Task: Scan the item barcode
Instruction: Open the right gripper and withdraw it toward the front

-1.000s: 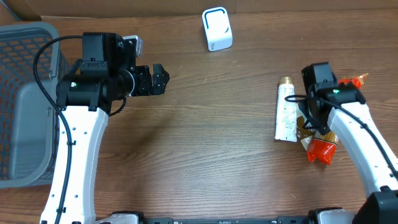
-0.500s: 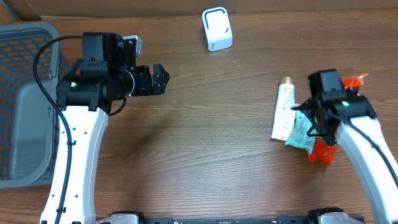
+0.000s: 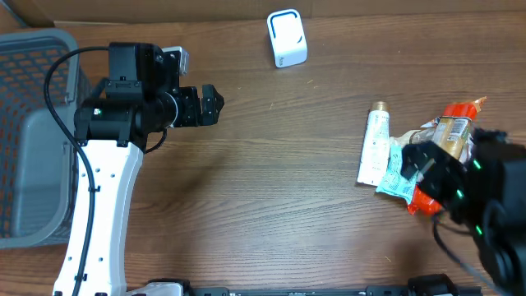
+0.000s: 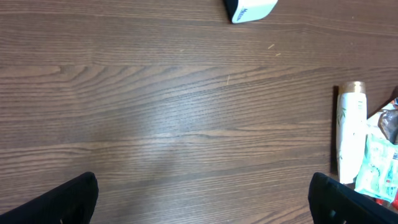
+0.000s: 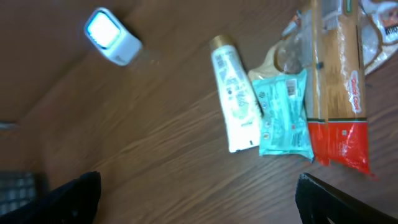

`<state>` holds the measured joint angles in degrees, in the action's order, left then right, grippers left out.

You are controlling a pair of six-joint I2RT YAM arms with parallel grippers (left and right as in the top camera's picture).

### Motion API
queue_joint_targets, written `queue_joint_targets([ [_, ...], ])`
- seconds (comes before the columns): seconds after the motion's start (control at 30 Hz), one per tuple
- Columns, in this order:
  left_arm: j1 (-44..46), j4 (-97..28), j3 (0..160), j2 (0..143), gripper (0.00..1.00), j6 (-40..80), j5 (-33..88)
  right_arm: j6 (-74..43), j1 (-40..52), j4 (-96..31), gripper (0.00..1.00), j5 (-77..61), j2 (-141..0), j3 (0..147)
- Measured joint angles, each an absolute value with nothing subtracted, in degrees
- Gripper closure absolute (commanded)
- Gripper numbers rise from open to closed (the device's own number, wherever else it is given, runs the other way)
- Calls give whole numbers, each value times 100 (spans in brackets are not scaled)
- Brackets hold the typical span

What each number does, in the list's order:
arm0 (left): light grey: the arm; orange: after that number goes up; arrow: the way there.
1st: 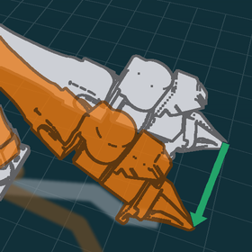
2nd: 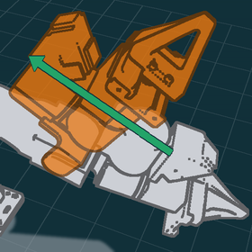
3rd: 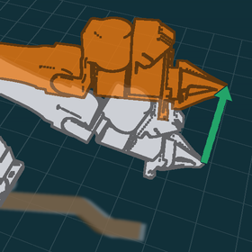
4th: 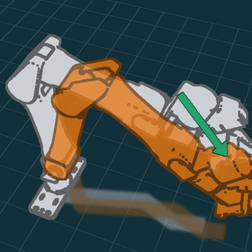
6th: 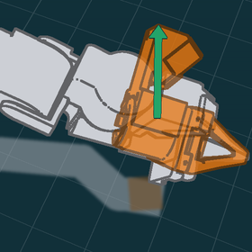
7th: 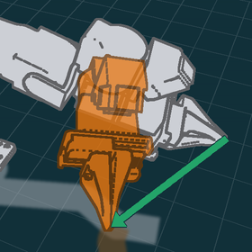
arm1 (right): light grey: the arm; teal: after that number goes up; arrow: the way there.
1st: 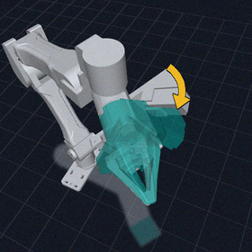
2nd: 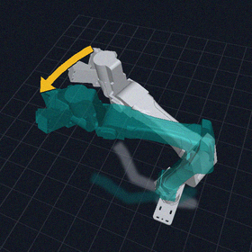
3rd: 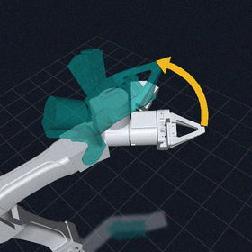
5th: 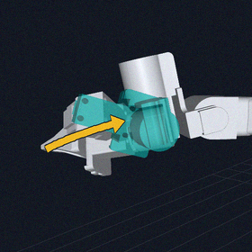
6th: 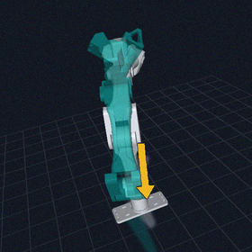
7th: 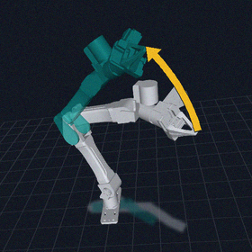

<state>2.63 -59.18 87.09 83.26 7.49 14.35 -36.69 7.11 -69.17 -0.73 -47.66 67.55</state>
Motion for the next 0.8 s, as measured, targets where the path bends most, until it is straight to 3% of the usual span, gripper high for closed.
queue_joint_targets([
  [0.23,263,-5918,8709,8326,0,749,1435,-3564,711,-7137,0,-174,-3944,6956],
  [0.8,263,-5918,8709,8326,0,749,1435,-3347,711,-6882,0,62,-3964,6954],
])
